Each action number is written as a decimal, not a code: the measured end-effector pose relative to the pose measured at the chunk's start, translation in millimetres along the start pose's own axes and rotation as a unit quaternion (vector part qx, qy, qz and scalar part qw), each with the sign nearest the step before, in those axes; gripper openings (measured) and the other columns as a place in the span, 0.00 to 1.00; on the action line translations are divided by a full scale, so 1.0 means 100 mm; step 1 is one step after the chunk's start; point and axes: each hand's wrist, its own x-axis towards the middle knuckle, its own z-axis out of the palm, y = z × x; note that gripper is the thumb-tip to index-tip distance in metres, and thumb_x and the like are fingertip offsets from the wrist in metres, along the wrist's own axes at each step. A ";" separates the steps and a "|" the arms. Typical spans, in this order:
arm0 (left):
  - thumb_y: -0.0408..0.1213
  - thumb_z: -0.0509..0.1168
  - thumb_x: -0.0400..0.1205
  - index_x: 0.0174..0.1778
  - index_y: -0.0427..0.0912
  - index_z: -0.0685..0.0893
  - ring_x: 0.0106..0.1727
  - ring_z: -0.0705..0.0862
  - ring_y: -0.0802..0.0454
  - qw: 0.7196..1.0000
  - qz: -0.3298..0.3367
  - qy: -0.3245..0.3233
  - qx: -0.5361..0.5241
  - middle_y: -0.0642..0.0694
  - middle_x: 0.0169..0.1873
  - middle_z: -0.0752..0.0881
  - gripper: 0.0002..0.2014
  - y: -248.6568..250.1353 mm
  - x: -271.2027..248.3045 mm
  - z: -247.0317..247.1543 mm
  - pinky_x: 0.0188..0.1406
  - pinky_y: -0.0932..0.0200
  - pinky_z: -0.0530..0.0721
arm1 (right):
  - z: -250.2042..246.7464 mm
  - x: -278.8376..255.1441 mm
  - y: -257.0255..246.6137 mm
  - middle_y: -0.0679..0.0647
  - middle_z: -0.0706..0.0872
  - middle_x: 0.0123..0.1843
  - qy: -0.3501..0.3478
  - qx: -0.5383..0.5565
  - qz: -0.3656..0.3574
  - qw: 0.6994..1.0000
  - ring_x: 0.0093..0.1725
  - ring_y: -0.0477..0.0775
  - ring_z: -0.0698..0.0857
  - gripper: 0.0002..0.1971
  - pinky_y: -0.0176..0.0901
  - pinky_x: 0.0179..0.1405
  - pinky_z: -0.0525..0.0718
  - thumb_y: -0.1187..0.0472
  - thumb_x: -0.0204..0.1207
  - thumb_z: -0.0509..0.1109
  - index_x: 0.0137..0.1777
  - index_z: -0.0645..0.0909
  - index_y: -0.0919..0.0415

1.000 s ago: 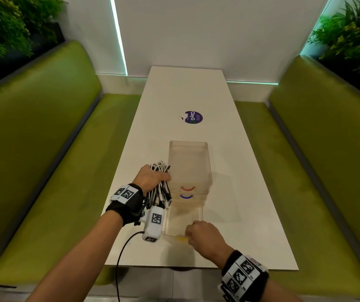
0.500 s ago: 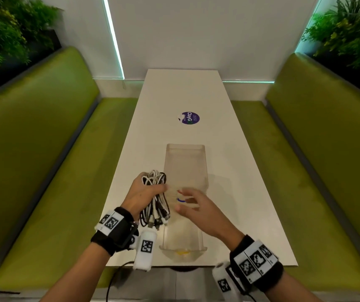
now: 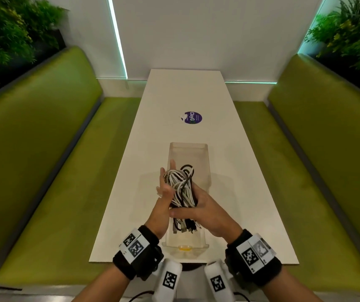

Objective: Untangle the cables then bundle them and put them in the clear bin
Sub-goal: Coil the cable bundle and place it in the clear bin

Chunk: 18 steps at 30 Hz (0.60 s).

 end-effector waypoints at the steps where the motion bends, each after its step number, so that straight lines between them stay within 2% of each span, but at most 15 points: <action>1: 0.79 0.62 0.63 0.82 0.53 0.58 0.80 0.66 0.56 1.000 -0.001 -0.010 -0.011 0.54 0.80 0.66 0.54 0.00 0.01 0.01 0.81 0.46 0.62 | 0.02 -0.01 0.01 0.51 0.85 0.66 0.020 0.003 -0.010 1.000 0.66 0.50 0.84 0.35 0.52 0.66 0.82 0.72 0.70 0.75 0.74 0.70 0.49; 3: 0.79 0.58 0.65 0.78 0.66 0.60 0.82 0.60 0.59 0.999 0.015 -0.032 0.004 0.59 0.82 0.61 0.45 0.01 0.02 0.04 0.84 0.44 0.52 | 0.08 -0.02 0.03 0.52 0.87 0.64 0.067 0.012 -0.031 0.997 0.64 0.52 0.85 0.31 0.54 0.64 0.83 0.72 0.71 0.74 0.73 0.73 0.51; 5: 0.80 0.51 0.68 0.72 0.83 0.58 0.84 0.50 0.61 0.995 0.032 -0.045 0.078 0.65 0.82 0.56 0.33 0.03 0.06 0.03 0.84 0.40 0.43 | 0.11 -0.02 0.01 0.53 0.89 0.59 0.118 0.018 -0.054 0.991 0.60 0.53 0.87 0.26 0.51 0.60 0.85 0.72 0.71 0.74 0.68 0.77 0.56; 6: 0.80 0.48 0.70 0.70 0.85 0.57 0.84 0.45 0.60 0.989 0.046 -0.051 0.130 0.66 0.82 0.52 0.30 0.03 0.09 0.00 0.83 0.37 0.39 | 0.12 -0.02 -0.01 0.54 0.90 0.57 0.134 0.021 -0.060 0.989 0.58 0.53 0.88 0.24 0.49 0.59 0.86 0.71 0.71 0.74 0.66 0.78 0.57; 8: 0.80 0.45 0.71 0.74 0.81 0.53 0.84 0.37 0.60 0.974 0.073 -0.062 0.205 0.63 0.84 0.45 0.33 0.07 0.15 -0.08 0.81 0.37 0.34 | 0.10 -0.01 -0.01 0.54 0.90 0.54 0.141 0.007 -0.057 0.988 0.56 0.53 0.89 0.21 0.48 0.57 0.87 0.68 0.71 0.75 0.64 0.80 0.57; 10: 0.81 0.40 0.68 0.76 0.75 0.49 0.81 0.34 0.67 0.964 0.084 -0.063 0.246 0.63 0.83 0.40 0.39 0.13 0.20 -0.18 0.80 0.50 0.33 | 0.03 0.00 0.01 0.52 0.91 0.52 0.133 -0.046 -0.030 0.990 0.53 0.51 0.89 0.18 0.47 0.56 0.87 0.65 0.71 0.76 0.61 0.82 0.55; 11: 0.82 0.39 0.67 0.75 0.74 0.48 0.81 0.35 0.69 0.963 0.077 -0.056 0.251 0.64 0.83 0.41 0.40 0.18 0.23 -0.22 0.78 0.58 0.35 | -0.03 0.00 0.06 0.50 0.91 0.50 0.127 -0.077 -0.007 0.989 0.51 0.49 0.89 0.17 0.46 0.55 0.87 0.63 0.70 0.76 0.60 0.82 0.53; 12: 0.82 0.40 0.67 0.74 0.75 0.50 0.81 0.36 0.71 0.963 0.067 -0.050 0.254 0.65 0.83 0.44 0.39 0.20 0.28 -0.28 0.77 0.64 0.38 | -0.10 0.01 0.11 0.49 0.91 0.48 0.121 -0.114 0.024 0.986 0.49 0.48 0.89 0.17 0.47 0.54 0.87 0.61 0.69 0.76 0.58 0.83 0.50; 13: 0.81 0.41 0.69 0.73 0.77 0.51 0.81 0.37 0.71 0.959 0.056 -0.052 0.273 0.66 0.83 0.45 0.36 0.20 0.34 -0.34 0.78 0.65 0.41 | -0.15 0.01 0.17 0.49 0.91 0.47 0.115 -0.164 0.065 0.978 0.47 0.49 0.89 0.16 0.49 0.53 0.88 0.58 0.67 0.76 0.55 0.82 0.49; 14: 0.78 0.44 0.72 0.74 0.77 0.52 0.81 0.37 0.70 0.944 0.054 -0.060 0.320 0.65 0.83 0.46 0.32 0.16 0.42 -0.42 0.81 0.60 0.44 | -0.20 0.02 0.23 0.49 0.90 0.46 0.107 -0.229 0.109 0.961 0.45 0.51 0.89 0.16 0.51 0.51 0.88 0.55 0.65 0.76 0.54 0.82 0.48; 15: 0.73 0.47 0.75 0.75 0.75 0.53 0.82 0.37 0.66 0.911 0.062 -0.080 0.399 0.64 0.83 0.45 0.31 0.11 0.51 -0.51 0.83 0.51 0.46 | -0.23 0.04 0.29 0.49 0.89 0.46 0.092 -0.302 0.152 0.937 0.45 0.53 0.88 0.17 0.52 0.48 0.87 0.52 0.63 0.75 0.53 0.80 0.49; 17: 0.66 0.50 0.78 0.80 0.67 0.52 0.83 0.36 0.57 0.809 0.073 -0.151 0.564 0.59 0.83 0.41 0.33 -0.02 0.66 -0.63 0.82 0.39 0.50 | -0.22 0.12 0.38 0.51 0.85 0.47 0.046 -0.448 0.224 0.864 0.45 0.55 0.84 0.17 0.46 0.41 0.81 0.50 0.64 0.73 0.52 0.77 0.52; 18: 0.64 0.51 0.79 0.81 0.64 0.52 0.83 0.37 0.54 0.760 0.065 -0.185 0.619 0.57 0.83 0.40 0.33 -0.07 0.71 -0.65 0.81 0.37 0.51 | -0.18 0.16 0.42 0.52 0.84 0.47 0.023 -0.514 0.241 0.823 0.44 0.55 0.82 0.16 0.44 0.40 0.78 0.51 0.66 0.71 0.52 0.77 0.53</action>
